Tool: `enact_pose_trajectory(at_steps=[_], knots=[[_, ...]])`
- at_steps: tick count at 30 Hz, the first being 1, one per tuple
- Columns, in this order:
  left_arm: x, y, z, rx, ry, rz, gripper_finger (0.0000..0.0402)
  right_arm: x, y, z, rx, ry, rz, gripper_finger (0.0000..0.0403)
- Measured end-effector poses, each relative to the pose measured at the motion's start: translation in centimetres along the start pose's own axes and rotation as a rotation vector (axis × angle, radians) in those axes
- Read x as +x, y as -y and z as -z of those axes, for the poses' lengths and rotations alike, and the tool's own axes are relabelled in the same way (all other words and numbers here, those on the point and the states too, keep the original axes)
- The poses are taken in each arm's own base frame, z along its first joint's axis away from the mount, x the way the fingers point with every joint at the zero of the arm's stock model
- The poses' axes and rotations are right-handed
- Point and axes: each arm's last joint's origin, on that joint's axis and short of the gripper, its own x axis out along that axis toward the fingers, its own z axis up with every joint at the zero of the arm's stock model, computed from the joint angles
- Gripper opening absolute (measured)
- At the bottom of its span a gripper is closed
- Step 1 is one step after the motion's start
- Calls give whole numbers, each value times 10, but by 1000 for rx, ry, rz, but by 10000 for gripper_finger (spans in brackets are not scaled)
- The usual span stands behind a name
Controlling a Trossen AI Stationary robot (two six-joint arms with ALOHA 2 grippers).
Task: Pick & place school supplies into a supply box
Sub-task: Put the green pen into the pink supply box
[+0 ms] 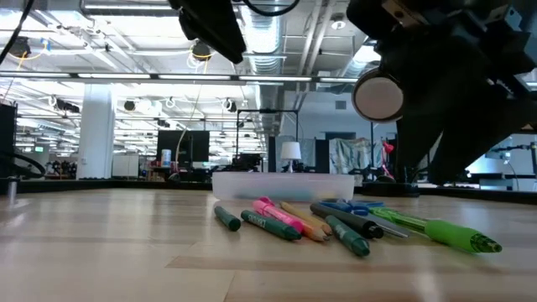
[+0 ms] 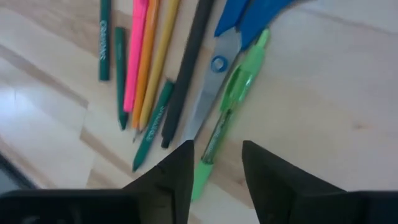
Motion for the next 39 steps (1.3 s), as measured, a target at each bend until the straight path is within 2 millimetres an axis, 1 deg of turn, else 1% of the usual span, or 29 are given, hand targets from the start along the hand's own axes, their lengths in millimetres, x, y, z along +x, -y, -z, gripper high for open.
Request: enact_pose_trajectory(at_steps=[6,10,12,14,16,18,21,23,26,31,39], knots=[[-3,5,5,-10,-21,3,154,1,-2,-2,9,24,-19,135],[-5,11,9,-15,-35,8,154,9,0,0,4,25,3,128],[-7,14,10,-14,-35,14,154,14,-4,2,10,11,-20,124],[-8,16,12,-15,-37,16,154,16,0,4,-4,4,12,122],[-9,19,14,-19,-37,3,154,20,-3,7,5,-1,-3,121],[-10,21,16,-13,-37,-6,154,22,3,7,1,0,42,121],[-12,23,17,-11,-33,-11,154,29,0,9,15,-8,25,121],[-13,25,18,-14,-32,-13,154,30,2,9,14,-10,35,121],[-13,25,19,-14,-37,-14,154,34,-1,10,18,-3,18,120],[-13,25,20,-21,-42,-17,154,33,0,10,15,-1,34,120],[-14,25,21,-18,-55,-26,155,30,10,9,-3,-65,156,120]])
